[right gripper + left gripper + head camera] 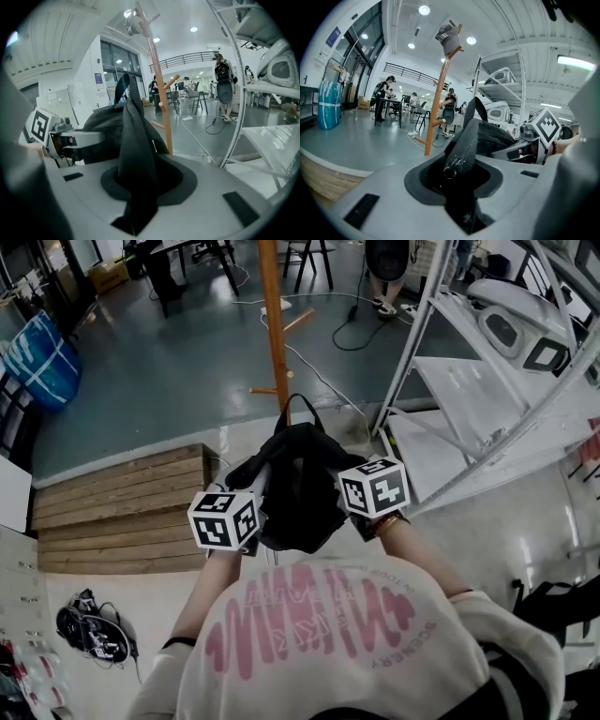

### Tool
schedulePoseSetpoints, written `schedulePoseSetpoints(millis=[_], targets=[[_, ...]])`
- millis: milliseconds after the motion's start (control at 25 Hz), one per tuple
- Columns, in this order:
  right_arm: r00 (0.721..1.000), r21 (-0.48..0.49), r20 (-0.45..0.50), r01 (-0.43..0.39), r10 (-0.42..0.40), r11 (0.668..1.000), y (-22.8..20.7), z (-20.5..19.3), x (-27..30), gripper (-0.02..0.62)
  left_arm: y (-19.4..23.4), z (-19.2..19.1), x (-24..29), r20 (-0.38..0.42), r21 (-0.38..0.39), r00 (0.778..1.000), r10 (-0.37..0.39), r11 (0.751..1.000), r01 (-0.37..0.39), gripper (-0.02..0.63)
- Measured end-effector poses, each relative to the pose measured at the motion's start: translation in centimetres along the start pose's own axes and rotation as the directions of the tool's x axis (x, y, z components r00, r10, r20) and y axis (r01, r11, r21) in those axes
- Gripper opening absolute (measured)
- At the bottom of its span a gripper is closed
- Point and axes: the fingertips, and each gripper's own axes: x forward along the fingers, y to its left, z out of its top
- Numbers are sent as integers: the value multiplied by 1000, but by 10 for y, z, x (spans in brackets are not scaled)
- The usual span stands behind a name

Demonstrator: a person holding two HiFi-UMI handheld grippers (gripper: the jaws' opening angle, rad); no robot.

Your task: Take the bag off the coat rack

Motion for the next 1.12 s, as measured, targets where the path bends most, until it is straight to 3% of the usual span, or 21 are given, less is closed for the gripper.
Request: schedulePoseSetpoints(millis=[360,1120], targets=[[1000,-29,-9,-26,25,999,-3,-24,-36,87,-39,-20,-17,2,-40,1000,17,999,-17,100],[995,-69,-67,-82,78,994,-7,-112,-149,87,-167,-82,-73,-15,-88,996,82,993,-83,98]])
